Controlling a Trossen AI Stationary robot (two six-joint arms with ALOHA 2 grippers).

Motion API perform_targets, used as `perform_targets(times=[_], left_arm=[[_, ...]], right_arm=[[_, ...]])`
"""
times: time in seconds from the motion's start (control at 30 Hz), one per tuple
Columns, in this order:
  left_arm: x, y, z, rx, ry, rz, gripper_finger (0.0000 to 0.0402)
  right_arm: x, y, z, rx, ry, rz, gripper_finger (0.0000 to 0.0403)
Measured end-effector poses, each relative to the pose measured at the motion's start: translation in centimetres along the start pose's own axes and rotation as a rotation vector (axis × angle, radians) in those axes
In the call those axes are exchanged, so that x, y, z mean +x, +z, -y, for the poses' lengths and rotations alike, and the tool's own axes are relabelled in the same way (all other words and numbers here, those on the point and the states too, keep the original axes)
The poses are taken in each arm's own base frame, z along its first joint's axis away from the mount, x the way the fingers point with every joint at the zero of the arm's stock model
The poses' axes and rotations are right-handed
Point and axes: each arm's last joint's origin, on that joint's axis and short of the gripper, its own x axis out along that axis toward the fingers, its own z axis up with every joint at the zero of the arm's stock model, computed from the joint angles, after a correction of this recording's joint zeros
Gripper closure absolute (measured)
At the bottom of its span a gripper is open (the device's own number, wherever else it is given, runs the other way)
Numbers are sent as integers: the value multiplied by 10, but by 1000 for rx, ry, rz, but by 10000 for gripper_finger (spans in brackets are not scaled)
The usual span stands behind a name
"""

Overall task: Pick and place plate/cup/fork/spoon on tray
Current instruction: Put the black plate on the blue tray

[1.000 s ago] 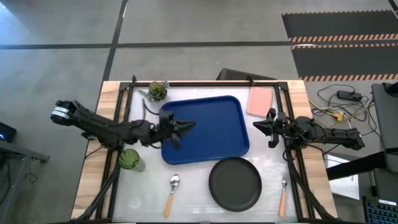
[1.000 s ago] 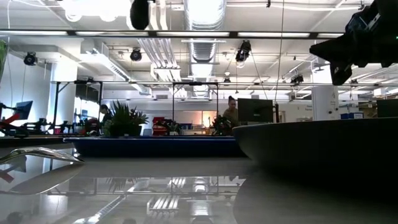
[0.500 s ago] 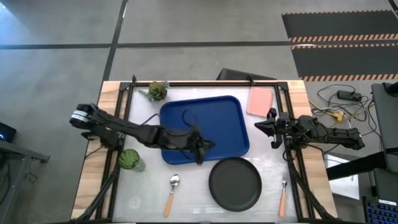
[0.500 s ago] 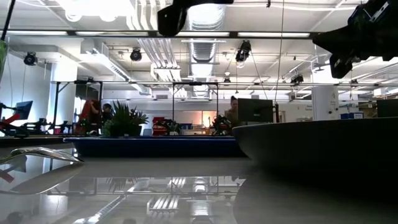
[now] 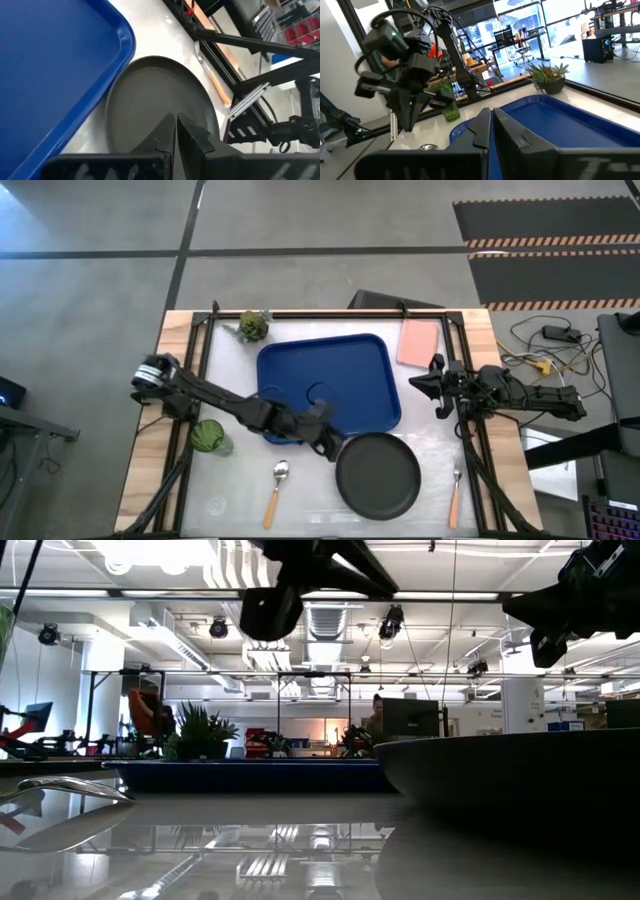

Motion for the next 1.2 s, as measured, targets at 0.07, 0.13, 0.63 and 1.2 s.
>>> perform_targets(times=[0.07, 0.13, 0.63, 1.2], left_arm=[[6, 0, 3, 8, 36, -25, 401], [14, -1, 4, 18, 78, -65, 401], [56, -30, -17, -14, 157, -227, 402], [55, -33, -22, -7, 170, -238, 362]], right_arm=[[0, 0, 0, 0, 0, 0, 394], [0, 0, 0, 0, 0, 0, 394], [0, 0, 0, 2, 0, 1, 394], [0, 0, 0, 2, 0, 0, 394]])
